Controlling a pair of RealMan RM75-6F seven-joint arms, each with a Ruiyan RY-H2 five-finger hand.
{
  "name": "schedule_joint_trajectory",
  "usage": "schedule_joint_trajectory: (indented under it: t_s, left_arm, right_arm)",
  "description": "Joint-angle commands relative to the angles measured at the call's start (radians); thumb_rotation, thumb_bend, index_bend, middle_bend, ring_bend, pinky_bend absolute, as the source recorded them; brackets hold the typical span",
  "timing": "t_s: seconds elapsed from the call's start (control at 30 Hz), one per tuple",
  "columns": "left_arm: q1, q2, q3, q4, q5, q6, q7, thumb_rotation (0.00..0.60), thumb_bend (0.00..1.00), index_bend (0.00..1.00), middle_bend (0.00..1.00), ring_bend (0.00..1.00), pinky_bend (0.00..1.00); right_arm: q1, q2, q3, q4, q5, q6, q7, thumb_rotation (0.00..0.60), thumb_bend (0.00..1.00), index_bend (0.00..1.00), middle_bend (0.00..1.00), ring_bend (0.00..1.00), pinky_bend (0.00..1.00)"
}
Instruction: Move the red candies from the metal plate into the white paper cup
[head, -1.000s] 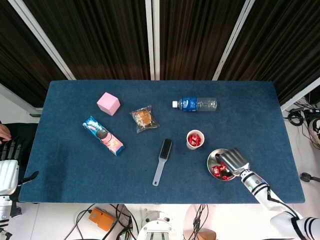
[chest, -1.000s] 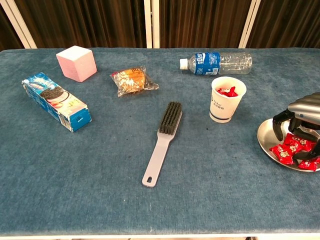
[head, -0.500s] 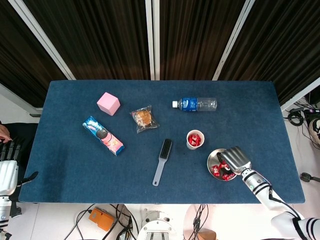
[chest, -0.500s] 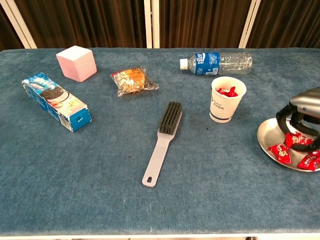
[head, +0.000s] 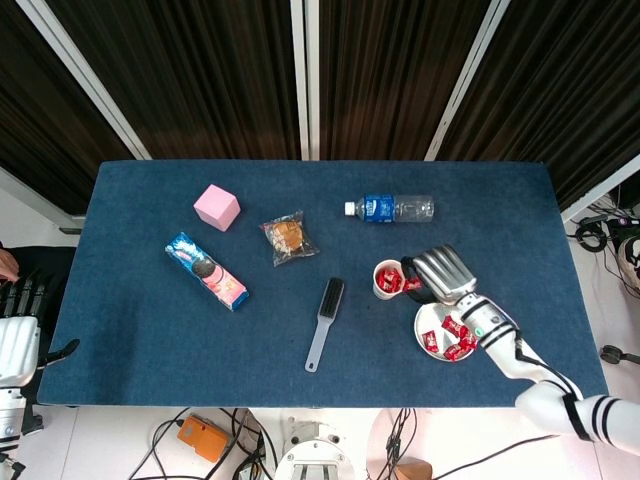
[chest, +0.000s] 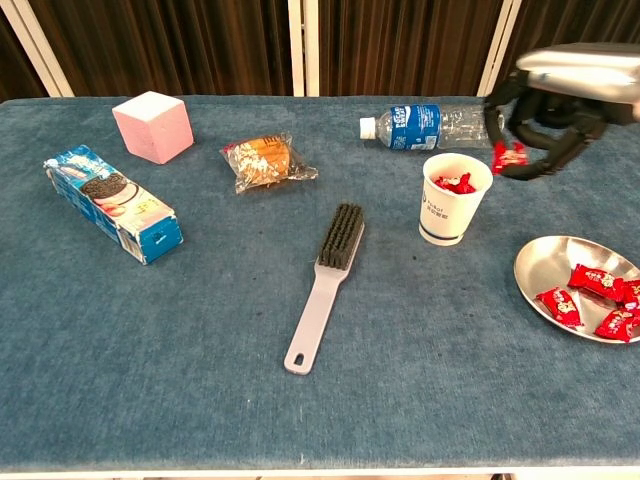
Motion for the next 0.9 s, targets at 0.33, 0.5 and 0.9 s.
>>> schedule_joint_trajectory:
  t_s: [0.33, 0.5, 0.9]
  left_arm:
    - [0.003, 0.006, 0.000, -0.003, -0.009, -0.002, 0.002, 0.600, 0.00, 0.00, 0.00, 0.00, 0.00]
    - [0.001, 0.003, 0.001, 0.000, -0.009, -0.006, 0.003, 0.600, 0.00, 0.00, 0.00, 0.00, 0.00]
    - [-0.003, -0.003, 0.001, 0.008, -0.004, -0.007, -0.006, 0.600, 0.00, 0.00, 0.00, 0.00, 0.00]
  right_arm:
    - [0.088, -0.103, 0.031, 0.095, 0.082, -0.074, -0.026, 0.600, 0.49, 0.50, 0.88, 1.00, 1.00]
    - [0.085, -0.097, 0.021, 0.087, 0.079, -0.062, -0.025, 0.600, 0.45, 0.43, 0.88, 1.00, 1.00]
    - [-0.079, 0.031, -0.114, -0.022, -0.102, 0.141, 0.065, 0.600, 0.42, 0.51, 0.88, 1.00, 1.00]
